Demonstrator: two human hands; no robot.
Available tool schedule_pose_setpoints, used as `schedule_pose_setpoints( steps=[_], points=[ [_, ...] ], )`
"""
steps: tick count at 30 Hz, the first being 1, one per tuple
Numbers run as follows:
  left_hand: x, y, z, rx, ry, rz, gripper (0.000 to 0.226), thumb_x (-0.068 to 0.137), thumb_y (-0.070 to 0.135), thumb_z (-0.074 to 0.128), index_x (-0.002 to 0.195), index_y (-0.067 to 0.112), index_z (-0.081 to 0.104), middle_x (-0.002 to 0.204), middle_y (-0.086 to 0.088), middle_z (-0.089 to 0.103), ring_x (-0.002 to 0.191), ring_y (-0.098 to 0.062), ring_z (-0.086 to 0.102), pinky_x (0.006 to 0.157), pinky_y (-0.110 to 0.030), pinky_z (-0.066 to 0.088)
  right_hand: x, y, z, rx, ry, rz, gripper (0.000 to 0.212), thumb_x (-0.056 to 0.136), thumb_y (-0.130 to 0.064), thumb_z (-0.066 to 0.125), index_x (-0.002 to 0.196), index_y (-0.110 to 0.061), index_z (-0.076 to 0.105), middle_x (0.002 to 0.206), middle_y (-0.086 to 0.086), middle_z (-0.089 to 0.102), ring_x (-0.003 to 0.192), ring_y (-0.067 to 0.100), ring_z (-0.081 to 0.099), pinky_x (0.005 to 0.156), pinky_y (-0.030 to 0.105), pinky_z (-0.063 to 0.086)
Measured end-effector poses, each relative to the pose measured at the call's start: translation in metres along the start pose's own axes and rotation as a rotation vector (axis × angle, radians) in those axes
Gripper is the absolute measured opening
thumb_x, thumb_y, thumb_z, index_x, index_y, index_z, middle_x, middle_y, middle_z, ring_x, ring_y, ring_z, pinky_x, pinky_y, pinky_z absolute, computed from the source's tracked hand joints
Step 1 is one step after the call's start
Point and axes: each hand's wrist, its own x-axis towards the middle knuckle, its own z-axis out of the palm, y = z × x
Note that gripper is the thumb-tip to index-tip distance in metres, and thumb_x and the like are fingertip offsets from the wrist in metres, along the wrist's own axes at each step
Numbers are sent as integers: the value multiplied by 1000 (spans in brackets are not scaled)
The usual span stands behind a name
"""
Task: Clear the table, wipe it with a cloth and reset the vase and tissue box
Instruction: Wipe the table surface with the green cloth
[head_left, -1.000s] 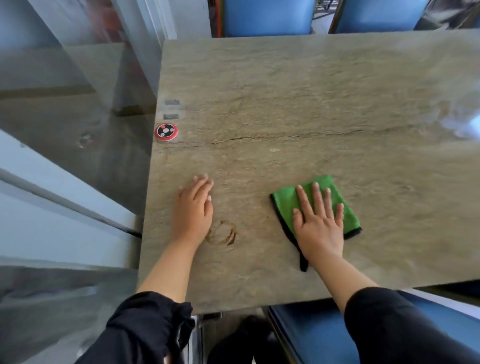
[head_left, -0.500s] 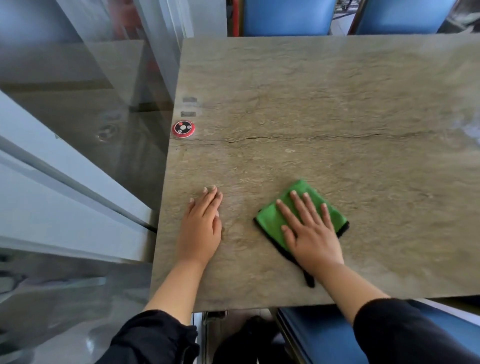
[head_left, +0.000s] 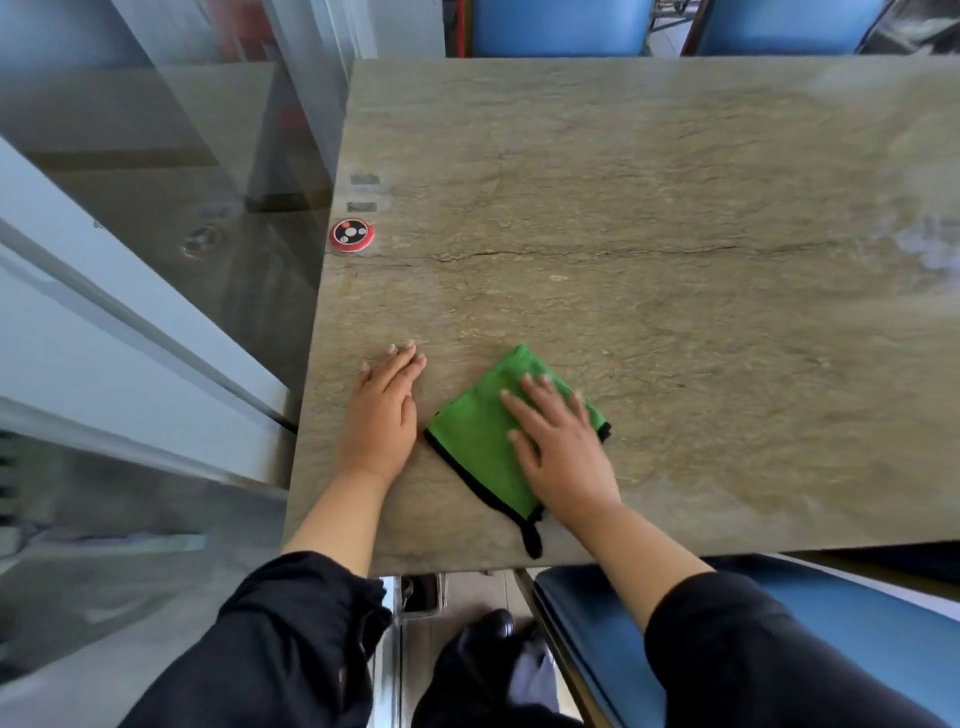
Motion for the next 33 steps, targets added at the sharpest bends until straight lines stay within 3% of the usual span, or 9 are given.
schedule_pose_setpoints(
  steps=[2,5,7,10,15,19,23,28,33],
  points=[
    [3,10,-1,-83,23,-128,45,91,0,37,131,11,54,144,-2,46,138,-18,34,116,-31,13,-5,21,-12,39,178,237,45,101,-28,32,146,-28,34,159,-4,19,147,15,-4,118,36,-11],
    [0,58,4,-38,107,-189,39,92,9,40,129,7,52,136,-9,52,131,-25,42,113,-36,28,-10,46,-18,100,243,489,46,101,-24,29,147,-22,33,160,-1,14,148,18,-6,119,35,-11],
    [-12,100,20,18,42,-46,42,91,20,38,130,11,51,136,-7,51,130,-23,41,114,-39,29,-12,52,-13,116,225,494,47,101,-21,28,149,-19,29,161,0,12,148,18,-5,120,36,-8],
    [-40,139,49,168,-164,85,53,92,39,34,141,20,42,151,-4,36,142,-21,26,118,-50,7,-12,56,-8,100,249,493,49,101,-16,26,149,-16,27,161,1,12,148,18,-5,119,34,-9],
    [-12,106,45,349,-212,7,58,91,55,27,146,42,19,159,8,11,148,-21,0,108,-67,-9,-7,57,-4,44,231,509,49,102,-18,22,151,-16,22,161,0,8,148,16,-9,119,35,-11],
    [24,49,16,429,-223,-263,58,91,59,14,147,46,3,160,6,-9,146,-26,-13,109,-68,-6,-3,57,-4,-35,189,520,50,102,-22,19,152,-19,15,162,-1,3,148,17,-11,119,38,-10],
    [-10,56,15,391,-171,-380,57,92,56,13,147,45,2,160,3,-10,146,-29,-12,109,-68,-3,-5,55,-5,-70,160,537,51,103,-22,20,153,-18,13,162,1,2,148,19,-10,120,42,-8],
    [-72,102,28,361,-195,-200,59,91,54,21,148,43,10,160,4,-2,147,-28,-7,109,-66,-9,1,35,-1,-81,90,524,54,101,-17,22,153,-21,9,161,7,-4,146,28,-16,116,51,-14],
    [-48,48,-2,403,-180,-267,58,90,59,18,146,47,6,160,8,-6,146,-24,-11,110,-64,-9,2,29,7,-103,87,450,53,101,-20,18,153,-19,7,161,9,-5,145,31,-18,116,53,-13]
  ],
)
